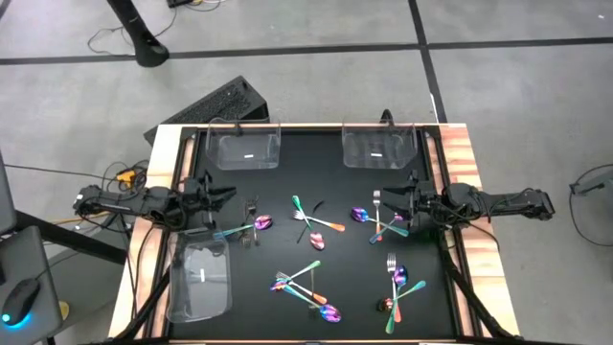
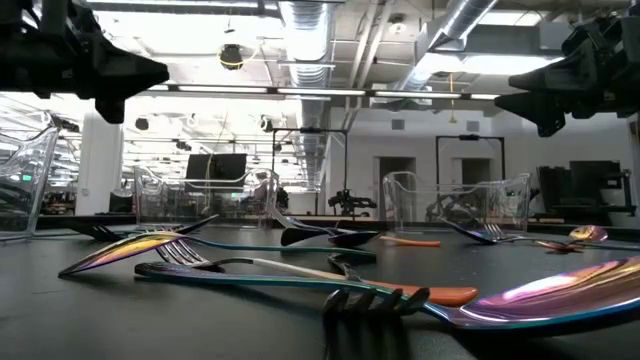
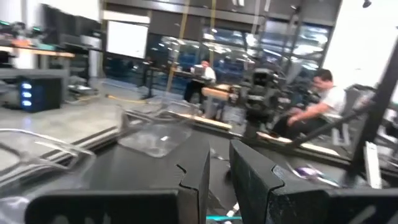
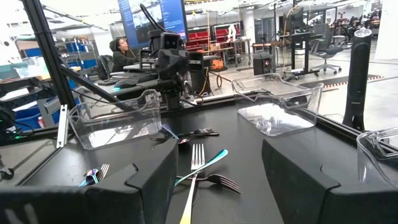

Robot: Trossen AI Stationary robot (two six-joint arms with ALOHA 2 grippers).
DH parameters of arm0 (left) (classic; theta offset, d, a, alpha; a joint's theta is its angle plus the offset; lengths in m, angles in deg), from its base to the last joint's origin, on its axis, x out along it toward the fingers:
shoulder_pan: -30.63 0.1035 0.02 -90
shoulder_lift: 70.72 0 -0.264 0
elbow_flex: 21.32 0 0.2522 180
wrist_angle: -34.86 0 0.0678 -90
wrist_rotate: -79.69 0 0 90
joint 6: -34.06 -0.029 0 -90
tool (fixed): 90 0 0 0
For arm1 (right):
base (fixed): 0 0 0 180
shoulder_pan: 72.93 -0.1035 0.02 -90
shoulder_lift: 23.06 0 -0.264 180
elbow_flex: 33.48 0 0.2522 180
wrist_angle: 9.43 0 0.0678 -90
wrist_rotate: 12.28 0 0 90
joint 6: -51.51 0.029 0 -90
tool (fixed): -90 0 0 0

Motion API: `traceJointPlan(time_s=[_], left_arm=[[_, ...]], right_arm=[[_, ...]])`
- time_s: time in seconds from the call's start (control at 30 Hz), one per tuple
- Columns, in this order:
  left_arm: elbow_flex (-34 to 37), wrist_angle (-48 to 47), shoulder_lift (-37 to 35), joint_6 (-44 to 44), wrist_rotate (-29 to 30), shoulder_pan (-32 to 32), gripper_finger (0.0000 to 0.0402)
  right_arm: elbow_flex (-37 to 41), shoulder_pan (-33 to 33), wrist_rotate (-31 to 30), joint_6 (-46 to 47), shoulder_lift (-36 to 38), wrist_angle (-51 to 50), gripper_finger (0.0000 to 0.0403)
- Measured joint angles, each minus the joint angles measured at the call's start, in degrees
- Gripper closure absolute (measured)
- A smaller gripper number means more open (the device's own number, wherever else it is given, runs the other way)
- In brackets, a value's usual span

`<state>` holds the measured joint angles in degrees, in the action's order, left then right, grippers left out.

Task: Sort silverware by color (type)
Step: Put the blue spoon into top right transparent bin

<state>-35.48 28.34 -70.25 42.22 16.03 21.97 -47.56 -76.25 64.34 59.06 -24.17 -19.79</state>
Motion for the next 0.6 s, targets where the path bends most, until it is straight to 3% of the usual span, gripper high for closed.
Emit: traceJointPlan(time_s=[0.2, 0.3, 0.4, 0.6], left_arm=[[0.00, -1.40, 0.00, -0.15, 2.50, 0.00, 0.0350], [0.00, -2.26, 0.02, -0.41, 2.49, 0.00, 0.0350], [0.00, -2.22, 0.23, -0.44, 2.46, 0.00, 0.0350], [0.00, -2.20, 1.92, -0.44, 2.85, 0.02, 0.0350]], right_arm=[[0.00, 0.94, -0.33, -3.00, -0.01, 0.10, 0.0148], [0.00, 1.24, -0.33, 1.38, -0.01, 1.30, 0.0148], [0.00, 1.24, -0.82, 8.88, 0.01, 5.81, 0.0148], [-0.42, 1.24, -5.78, 4.22, 0.01, 15.80, 0.0148]])
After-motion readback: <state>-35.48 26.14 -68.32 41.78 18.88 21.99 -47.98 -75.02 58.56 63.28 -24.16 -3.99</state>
